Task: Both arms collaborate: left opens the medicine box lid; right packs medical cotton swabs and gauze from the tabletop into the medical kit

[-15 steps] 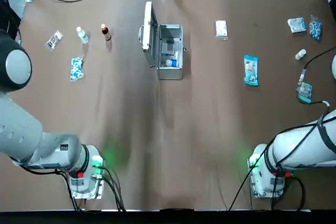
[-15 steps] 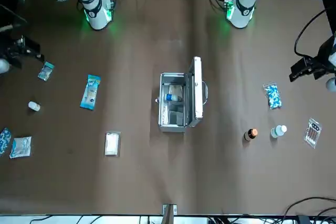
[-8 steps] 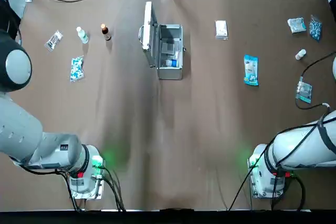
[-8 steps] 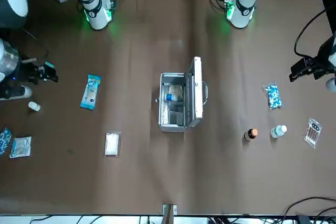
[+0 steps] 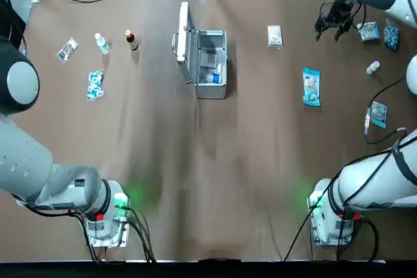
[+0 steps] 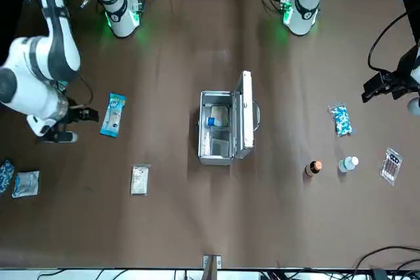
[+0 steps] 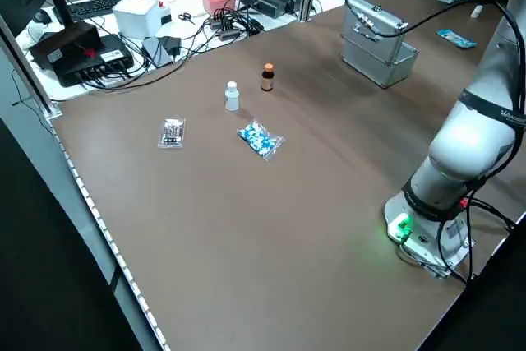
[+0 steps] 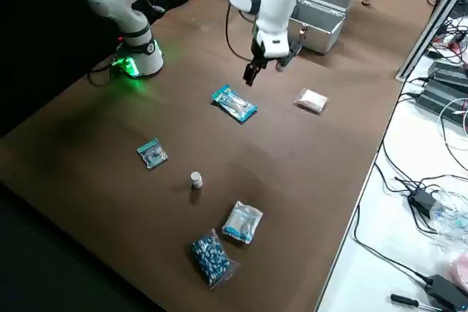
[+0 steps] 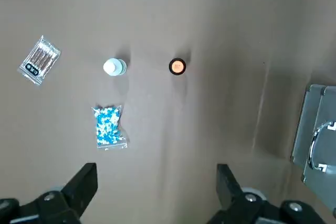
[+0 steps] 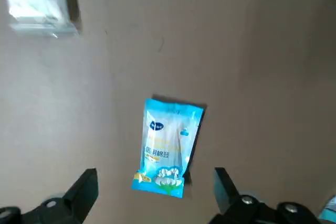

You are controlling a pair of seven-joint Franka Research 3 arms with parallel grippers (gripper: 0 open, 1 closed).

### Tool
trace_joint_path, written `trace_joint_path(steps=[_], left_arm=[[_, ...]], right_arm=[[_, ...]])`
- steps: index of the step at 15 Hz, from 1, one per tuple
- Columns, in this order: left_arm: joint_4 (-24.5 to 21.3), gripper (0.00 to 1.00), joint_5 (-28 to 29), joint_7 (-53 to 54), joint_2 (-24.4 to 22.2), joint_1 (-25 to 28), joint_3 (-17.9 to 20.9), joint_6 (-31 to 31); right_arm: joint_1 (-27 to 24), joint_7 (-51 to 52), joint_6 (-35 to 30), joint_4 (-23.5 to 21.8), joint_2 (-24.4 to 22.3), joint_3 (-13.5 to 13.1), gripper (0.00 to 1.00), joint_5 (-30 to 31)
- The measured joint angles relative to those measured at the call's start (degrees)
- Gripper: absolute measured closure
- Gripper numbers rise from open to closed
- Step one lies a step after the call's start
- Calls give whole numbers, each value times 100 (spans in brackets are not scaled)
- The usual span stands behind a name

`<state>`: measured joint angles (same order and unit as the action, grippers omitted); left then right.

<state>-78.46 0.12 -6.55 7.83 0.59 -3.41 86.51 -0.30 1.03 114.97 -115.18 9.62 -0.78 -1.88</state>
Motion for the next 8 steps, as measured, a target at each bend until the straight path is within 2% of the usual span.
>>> trace_joint_path(steps=[3,8], left_arm=[[-2,0,0,0,3,0,1,6],[-5,0,0,0,59,-6,1,10]], right_arm=[[-1,-12,164,-236,324,0,4,0],[-3,-42,1123,-844,828,0,11,-1]])
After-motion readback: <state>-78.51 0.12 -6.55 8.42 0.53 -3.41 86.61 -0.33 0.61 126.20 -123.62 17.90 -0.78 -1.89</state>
